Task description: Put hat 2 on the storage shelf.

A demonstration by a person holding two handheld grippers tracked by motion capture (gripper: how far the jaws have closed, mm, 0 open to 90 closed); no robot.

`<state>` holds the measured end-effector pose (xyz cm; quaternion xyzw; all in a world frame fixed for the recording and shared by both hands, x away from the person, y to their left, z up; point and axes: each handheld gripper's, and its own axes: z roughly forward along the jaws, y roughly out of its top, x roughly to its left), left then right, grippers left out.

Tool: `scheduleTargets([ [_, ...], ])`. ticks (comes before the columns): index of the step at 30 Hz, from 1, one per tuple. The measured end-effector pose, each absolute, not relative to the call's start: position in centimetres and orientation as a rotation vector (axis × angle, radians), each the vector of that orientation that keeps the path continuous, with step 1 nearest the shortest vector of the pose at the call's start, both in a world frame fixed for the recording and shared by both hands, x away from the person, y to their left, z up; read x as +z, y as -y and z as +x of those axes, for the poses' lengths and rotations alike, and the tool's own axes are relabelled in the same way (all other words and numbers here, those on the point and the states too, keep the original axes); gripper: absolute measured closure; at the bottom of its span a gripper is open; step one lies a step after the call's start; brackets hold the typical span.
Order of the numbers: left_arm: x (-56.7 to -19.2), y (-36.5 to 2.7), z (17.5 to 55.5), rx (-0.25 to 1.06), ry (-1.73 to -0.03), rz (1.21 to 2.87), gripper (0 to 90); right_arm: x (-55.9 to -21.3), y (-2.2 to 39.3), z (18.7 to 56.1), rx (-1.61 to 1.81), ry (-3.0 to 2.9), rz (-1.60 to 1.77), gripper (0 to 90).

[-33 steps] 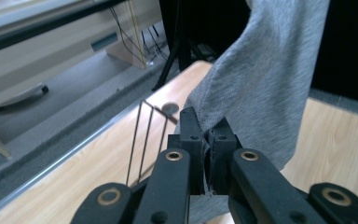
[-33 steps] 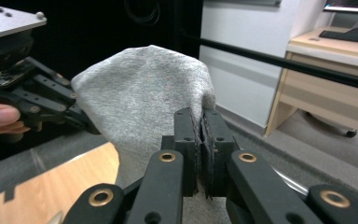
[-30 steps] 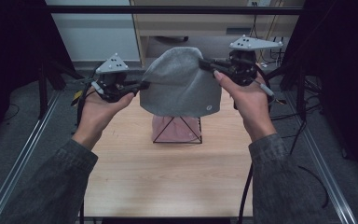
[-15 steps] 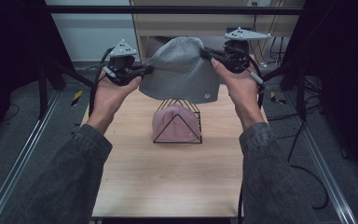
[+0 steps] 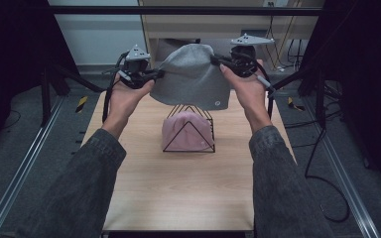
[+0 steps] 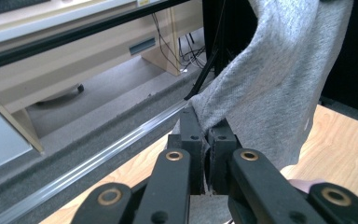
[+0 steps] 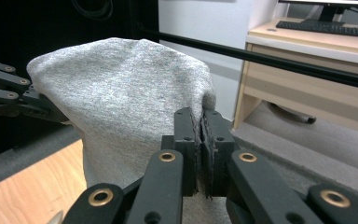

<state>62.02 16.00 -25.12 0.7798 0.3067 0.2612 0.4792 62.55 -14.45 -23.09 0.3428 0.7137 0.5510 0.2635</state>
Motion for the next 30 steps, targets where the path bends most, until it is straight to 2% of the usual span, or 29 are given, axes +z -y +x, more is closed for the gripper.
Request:
scheduleTargets([
  [6, -26.1, -15.5, 62.9, 0.645, -0.751, 1.91, 87.4, -23.9, 14.5, 63.4, 1.479, -1.93, 0.943, 86.2],
  [16, -28.3, -15.4, 62.9, 0.581, -0.778, 1.925, 87.5, -26.6, 14.7, 63.1, 1.475, -1.963, 0.982, 86.2],
  [30, -29.3, -15.7, 62.6, 0.548, -0.795, 1.903, 87.5, -27.1, 14.5, 62.5, 1.449, -1.996, 0.968, 86.2],
])
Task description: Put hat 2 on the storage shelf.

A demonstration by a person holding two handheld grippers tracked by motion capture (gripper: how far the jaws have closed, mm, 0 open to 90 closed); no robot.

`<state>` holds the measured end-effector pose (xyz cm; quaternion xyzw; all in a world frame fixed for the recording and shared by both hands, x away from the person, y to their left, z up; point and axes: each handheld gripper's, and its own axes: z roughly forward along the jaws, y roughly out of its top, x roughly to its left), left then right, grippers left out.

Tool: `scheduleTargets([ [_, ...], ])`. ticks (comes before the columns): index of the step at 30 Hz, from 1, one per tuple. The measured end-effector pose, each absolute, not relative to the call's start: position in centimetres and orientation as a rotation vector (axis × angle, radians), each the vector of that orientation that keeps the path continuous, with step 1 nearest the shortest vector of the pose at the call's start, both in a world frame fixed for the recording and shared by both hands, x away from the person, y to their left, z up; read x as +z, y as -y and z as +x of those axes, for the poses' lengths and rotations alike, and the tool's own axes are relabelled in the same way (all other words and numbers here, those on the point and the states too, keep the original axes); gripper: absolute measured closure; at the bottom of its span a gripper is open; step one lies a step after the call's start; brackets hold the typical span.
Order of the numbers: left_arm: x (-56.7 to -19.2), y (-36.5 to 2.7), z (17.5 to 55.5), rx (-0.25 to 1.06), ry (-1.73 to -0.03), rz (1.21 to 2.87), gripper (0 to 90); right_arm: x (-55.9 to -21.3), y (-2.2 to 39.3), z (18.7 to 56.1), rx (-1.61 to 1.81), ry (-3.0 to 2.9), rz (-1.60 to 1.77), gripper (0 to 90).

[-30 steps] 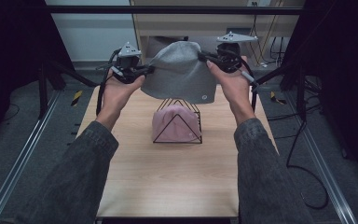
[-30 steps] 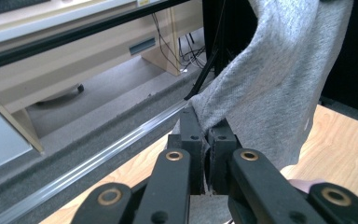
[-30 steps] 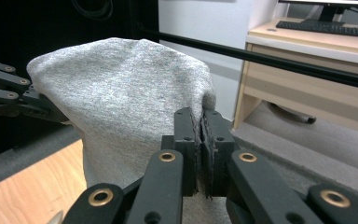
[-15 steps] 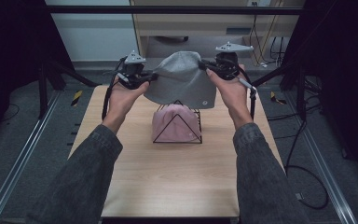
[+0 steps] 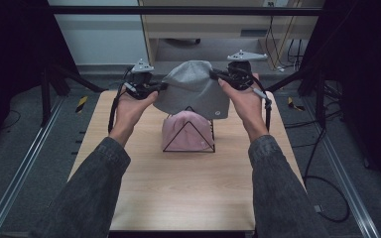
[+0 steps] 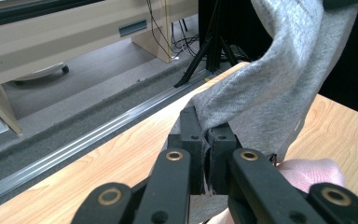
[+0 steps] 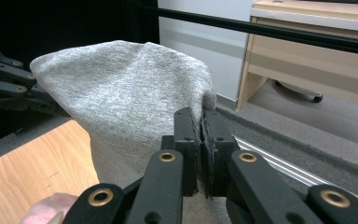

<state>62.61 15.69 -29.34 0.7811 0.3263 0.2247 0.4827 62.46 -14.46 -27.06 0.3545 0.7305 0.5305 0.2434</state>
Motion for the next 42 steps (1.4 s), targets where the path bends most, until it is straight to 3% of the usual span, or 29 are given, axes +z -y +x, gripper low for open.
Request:
scheduleTargets([
  [42, -34.1, -16.8, 62.2, 0.514, -0.851, 1.924, 87.6, -31.5, 13.1, 61.8, 1.404, -2.073, 0.992, 86.2],
])
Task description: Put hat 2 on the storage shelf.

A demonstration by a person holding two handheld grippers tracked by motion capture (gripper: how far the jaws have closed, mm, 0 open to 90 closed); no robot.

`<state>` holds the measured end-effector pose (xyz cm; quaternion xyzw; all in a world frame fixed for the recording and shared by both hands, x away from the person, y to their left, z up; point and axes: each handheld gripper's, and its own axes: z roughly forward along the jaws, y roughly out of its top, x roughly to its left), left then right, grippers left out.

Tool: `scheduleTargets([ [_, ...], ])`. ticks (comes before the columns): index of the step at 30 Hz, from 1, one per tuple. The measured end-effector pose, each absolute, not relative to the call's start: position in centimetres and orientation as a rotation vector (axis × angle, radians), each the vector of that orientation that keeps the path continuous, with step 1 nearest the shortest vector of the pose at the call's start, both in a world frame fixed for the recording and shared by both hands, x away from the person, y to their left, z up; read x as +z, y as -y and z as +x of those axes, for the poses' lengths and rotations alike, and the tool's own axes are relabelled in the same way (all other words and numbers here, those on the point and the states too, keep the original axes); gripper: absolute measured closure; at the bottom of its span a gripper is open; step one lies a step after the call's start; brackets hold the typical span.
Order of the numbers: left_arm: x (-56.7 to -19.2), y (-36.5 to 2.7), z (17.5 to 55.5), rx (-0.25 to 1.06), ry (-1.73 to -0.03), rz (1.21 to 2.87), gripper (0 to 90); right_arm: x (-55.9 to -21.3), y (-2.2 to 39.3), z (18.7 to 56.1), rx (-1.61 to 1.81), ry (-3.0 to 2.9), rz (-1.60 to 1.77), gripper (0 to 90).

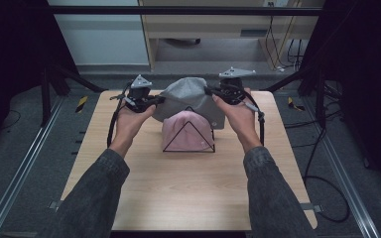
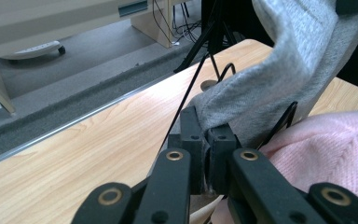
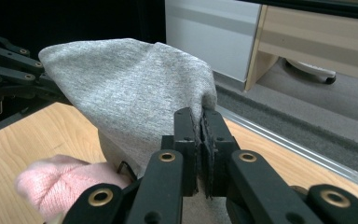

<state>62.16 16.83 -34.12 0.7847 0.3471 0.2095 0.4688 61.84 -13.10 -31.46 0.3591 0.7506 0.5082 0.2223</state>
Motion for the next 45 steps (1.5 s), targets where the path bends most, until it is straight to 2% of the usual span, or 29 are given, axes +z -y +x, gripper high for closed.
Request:
scheduleTargets([
  [45, -39.2, -17.4, 62.2, 0.477, -0.962, 1.994, 87.7, -35.9, 12.5, 61.3, 1.324, -2.155, 1.014, 85.6],
])
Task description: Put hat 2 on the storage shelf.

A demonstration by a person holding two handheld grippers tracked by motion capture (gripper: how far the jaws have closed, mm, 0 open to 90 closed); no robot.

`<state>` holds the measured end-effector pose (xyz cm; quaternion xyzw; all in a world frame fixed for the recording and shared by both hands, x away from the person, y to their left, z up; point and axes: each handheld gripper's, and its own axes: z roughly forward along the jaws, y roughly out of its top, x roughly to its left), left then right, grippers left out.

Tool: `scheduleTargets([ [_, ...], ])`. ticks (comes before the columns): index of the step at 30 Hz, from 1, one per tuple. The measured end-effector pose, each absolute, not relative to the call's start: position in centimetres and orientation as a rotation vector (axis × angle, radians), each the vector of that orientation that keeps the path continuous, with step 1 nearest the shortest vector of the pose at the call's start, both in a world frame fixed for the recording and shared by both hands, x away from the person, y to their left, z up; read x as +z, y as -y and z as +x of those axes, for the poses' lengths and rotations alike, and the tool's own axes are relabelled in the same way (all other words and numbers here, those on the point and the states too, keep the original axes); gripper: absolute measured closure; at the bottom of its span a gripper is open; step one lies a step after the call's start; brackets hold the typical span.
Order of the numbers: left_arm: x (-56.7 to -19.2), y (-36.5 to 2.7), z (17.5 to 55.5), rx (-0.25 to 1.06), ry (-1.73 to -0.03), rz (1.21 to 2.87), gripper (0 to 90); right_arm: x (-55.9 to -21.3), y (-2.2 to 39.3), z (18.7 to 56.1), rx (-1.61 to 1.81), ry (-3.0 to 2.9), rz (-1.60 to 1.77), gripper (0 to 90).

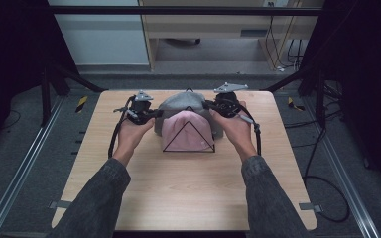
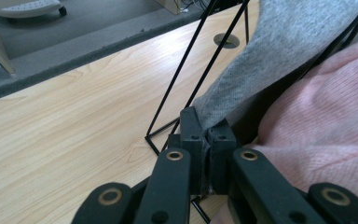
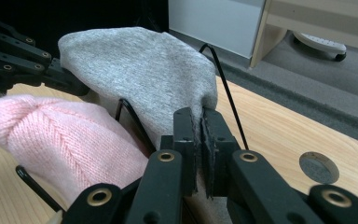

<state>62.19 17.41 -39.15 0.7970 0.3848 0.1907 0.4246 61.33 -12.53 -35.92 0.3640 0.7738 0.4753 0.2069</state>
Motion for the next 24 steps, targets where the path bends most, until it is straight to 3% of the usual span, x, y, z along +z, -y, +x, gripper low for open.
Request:
scheduleTargets([
  [24, -40.6, -17.4, 61.6, 0.463, -0.975, 2.013, 87.4, -37.1, 12.9, 60.8, 1.316, -2.178, 1.033, 83.8],
])
